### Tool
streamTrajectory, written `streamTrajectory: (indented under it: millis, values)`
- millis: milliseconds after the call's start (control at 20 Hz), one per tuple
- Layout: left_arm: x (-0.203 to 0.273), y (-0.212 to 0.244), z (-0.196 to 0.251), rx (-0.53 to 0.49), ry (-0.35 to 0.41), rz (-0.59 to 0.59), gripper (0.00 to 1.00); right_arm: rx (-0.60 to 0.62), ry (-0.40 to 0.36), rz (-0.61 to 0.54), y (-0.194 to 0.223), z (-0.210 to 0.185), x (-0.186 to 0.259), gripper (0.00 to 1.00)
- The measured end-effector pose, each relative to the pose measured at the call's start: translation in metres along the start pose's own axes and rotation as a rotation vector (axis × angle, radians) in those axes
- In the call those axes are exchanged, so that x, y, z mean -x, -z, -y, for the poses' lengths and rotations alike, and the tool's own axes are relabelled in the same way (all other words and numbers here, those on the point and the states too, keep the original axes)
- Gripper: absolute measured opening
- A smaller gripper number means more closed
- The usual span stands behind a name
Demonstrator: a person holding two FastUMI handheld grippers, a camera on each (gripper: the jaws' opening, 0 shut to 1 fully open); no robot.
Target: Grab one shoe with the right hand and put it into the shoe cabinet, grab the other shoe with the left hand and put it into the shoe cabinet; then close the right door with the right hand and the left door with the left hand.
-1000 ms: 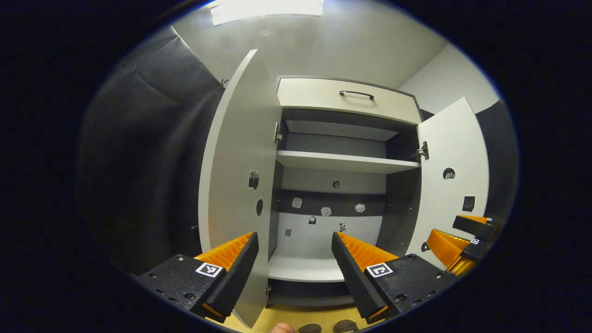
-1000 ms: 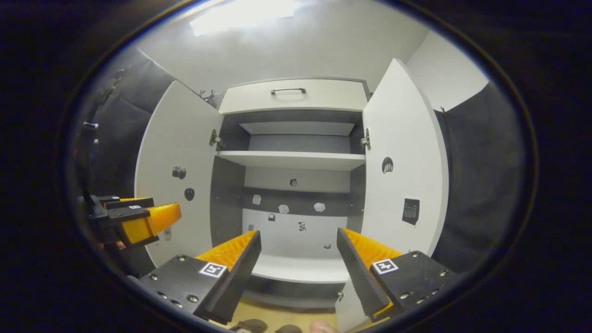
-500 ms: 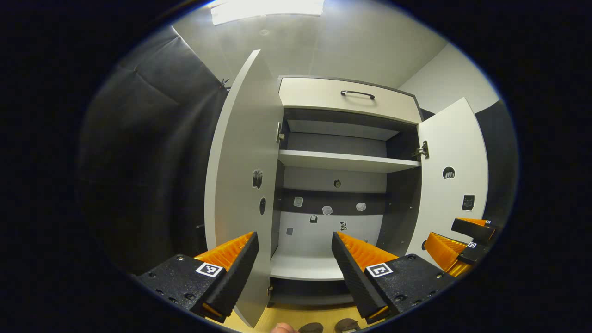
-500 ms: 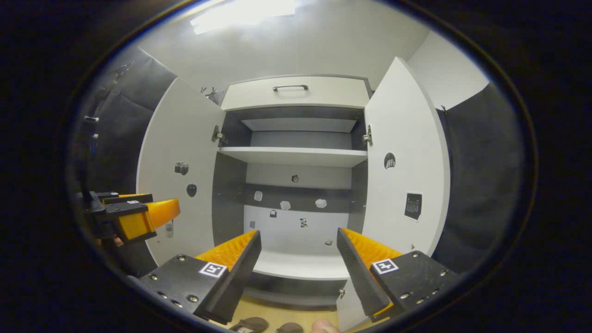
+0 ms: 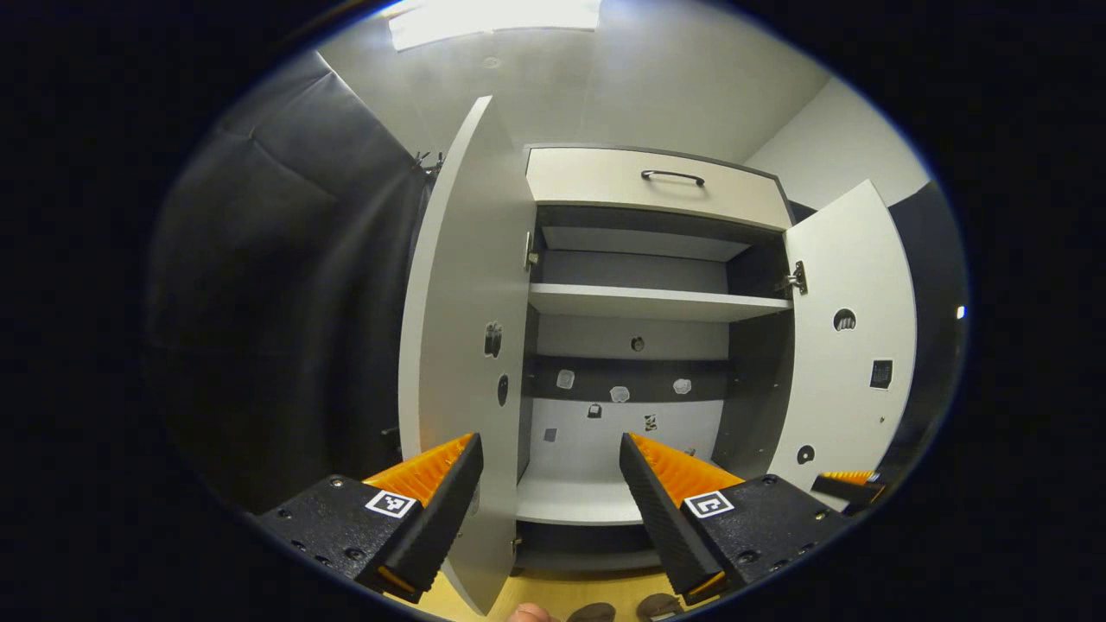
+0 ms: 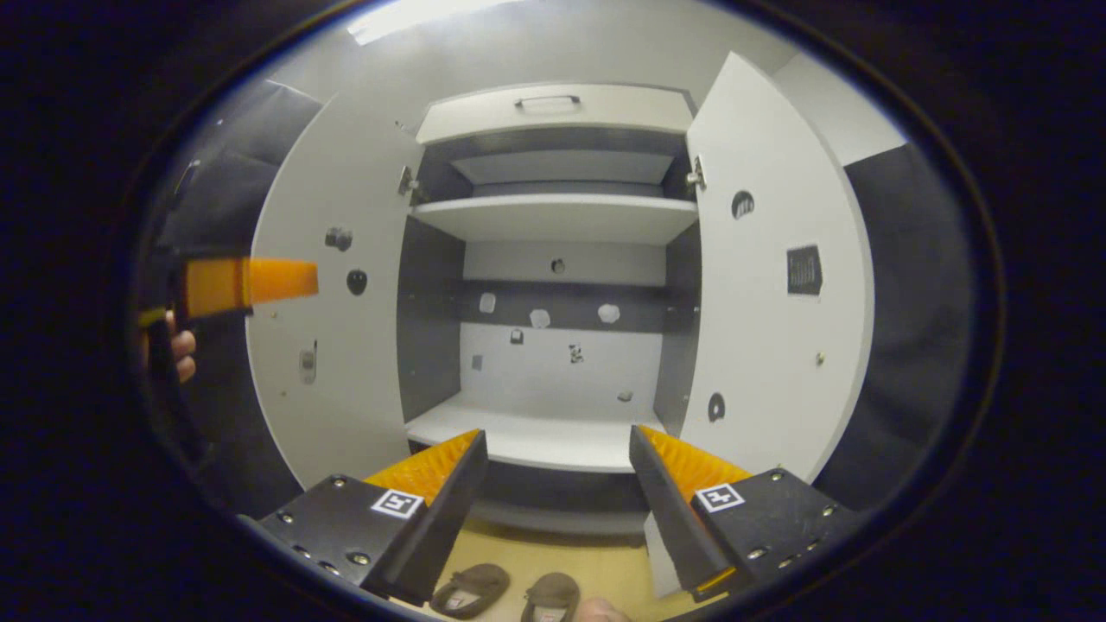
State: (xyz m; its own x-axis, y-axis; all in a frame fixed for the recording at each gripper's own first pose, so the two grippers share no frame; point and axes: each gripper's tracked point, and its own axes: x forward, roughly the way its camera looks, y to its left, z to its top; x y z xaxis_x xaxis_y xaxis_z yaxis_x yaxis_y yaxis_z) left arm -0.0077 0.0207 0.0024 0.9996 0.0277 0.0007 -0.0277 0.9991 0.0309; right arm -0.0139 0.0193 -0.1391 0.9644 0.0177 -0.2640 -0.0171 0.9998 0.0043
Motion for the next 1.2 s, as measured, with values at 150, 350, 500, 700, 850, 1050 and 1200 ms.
streamTrajectory:
  millis: [150, 350, 500, 700, 850, 1050, 1200]
  values:
    - [0.002, 0.002, -0.004, -0.005, -0.008, -0.008, 0.96, 0.013, -0.010, -0.130, 0.073, -0.006, -0.006, 0.99]
    - [0.004, 0.006, -0.011, -0.005, -0.018, -0.018, 0.96, -0.007, -0.044, -0.293, 0.163, -0.015, -0.007, 0.99]
    - [0.006, 0.008, -0.018, -0.009, -0.029, -0.026, 0.96, -0.045, -0.064, -0.414, 0.225, -0.024, -0.002, 0.99]
    - [0.008, 0.012, -0.024, -0.021, -0.042, -0.040, 0.97, -0.068, -0.091, -0.564, 0.297, -0.033, 0.013, 0.99]
    - [0.011, 0.015, -0.023, -0.027, -0.037, -0.053, 0.97, -0.074, -0.104, -0.655, 0.340, -0.041, 0.020, 0.99]
    - [0.016, 0.019, -0.017, -0.017, -0.014, -0.071, 0.97, -0.121, -0.100, -0.754, 0.385, -0.047, 0.018, 1.00]
    - [0.018, 0.023, -0.017, -0.030, -0.010, -0.085, 0.97, -0.115, -0.071, -0.792, 0.409, -0.041, 0.005, 0.99]
